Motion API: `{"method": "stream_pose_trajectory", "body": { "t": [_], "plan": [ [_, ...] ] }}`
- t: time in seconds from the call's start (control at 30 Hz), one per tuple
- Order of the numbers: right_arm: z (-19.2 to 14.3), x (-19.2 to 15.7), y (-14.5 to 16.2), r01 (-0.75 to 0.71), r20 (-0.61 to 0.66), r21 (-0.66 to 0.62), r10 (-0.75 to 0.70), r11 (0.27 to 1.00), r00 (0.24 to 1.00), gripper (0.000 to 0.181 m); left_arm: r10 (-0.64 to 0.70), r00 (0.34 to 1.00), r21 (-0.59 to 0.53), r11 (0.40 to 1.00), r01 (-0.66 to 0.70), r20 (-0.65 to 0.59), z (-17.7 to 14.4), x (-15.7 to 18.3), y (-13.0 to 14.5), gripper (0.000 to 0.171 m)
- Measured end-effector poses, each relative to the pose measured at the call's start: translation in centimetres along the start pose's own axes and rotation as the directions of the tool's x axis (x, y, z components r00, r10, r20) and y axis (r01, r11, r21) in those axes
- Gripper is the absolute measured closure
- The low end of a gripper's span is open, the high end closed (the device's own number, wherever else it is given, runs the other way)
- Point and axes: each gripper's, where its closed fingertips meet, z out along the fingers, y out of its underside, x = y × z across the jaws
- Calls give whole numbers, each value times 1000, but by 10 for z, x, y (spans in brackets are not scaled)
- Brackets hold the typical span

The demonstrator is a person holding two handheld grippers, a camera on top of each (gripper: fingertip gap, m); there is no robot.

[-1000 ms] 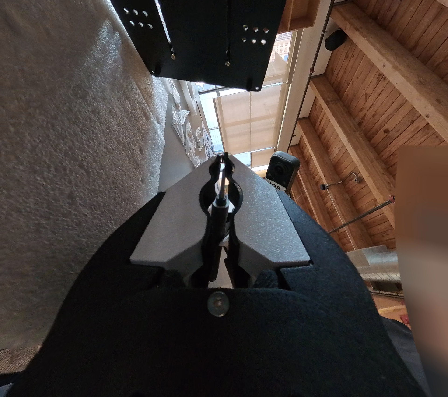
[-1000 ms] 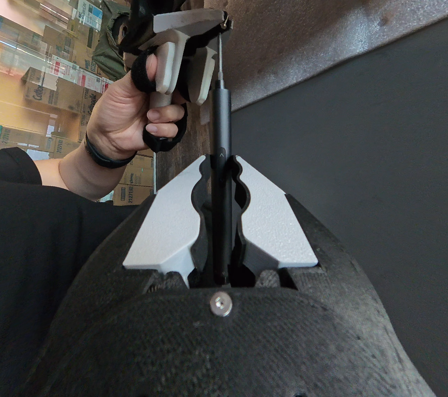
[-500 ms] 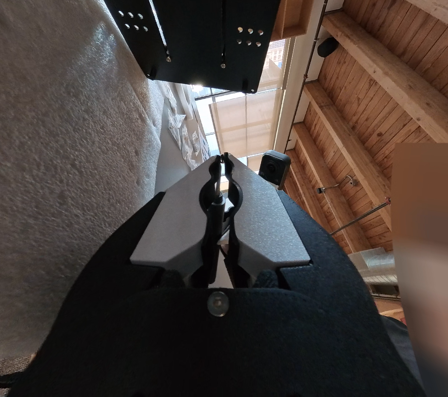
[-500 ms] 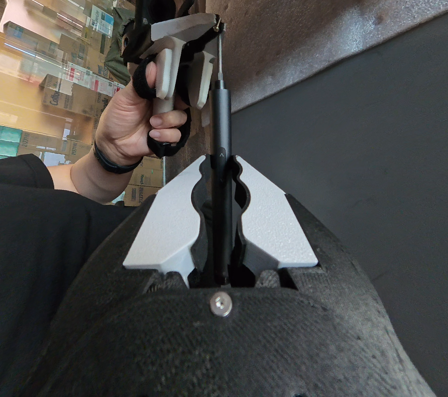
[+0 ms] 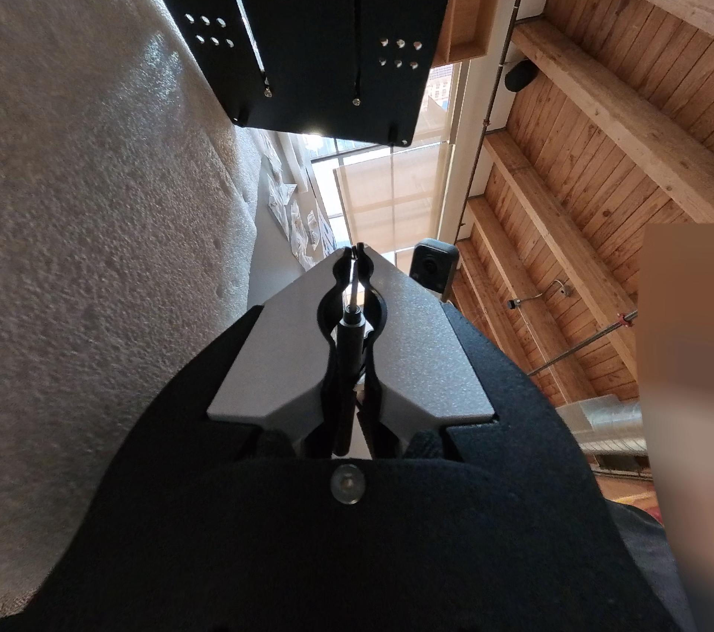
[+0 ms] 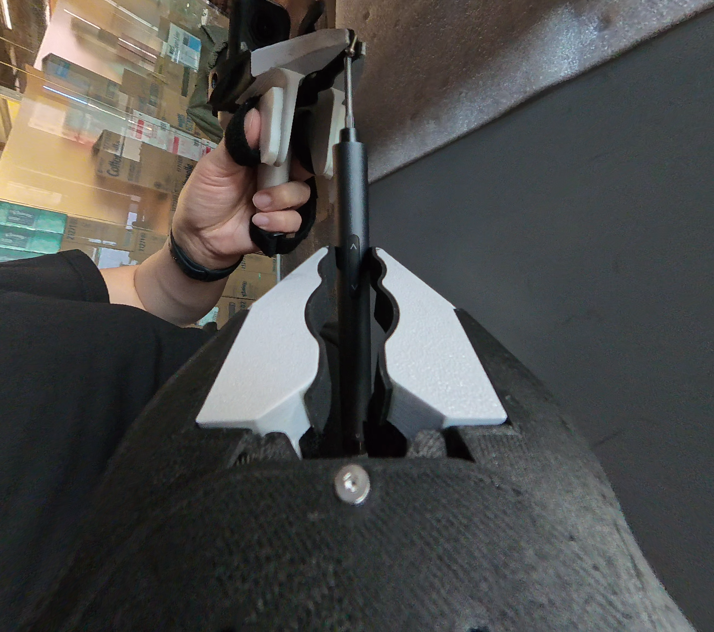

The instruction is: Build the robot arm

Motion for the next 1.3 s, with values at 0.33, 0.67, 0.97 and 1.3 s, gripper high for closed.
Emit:
{"method": "stream_pose_trajectory", "body": {
  "t": [0.33,0.67,0.97,1.3],
  "plan": [
    [-1,-5,-1,-34,57,14,33,999,998,166,32,999,16,999,-32,-13,1,4,0,171],
    [-3,-4,-1,-63,80,31,60,998,995,166,32,999,41,999,-30,-31,3,5,1,170],
    [-2,-16,-1,-172,233,31,160,985,959,165,103,990,42,994,-99,-96,7,17,3,171],
    [-11,-37,-9,-307,478,41,251,951,842,166,117,967,12,993,-117,-228,9,36,4,171]
  ]
}}
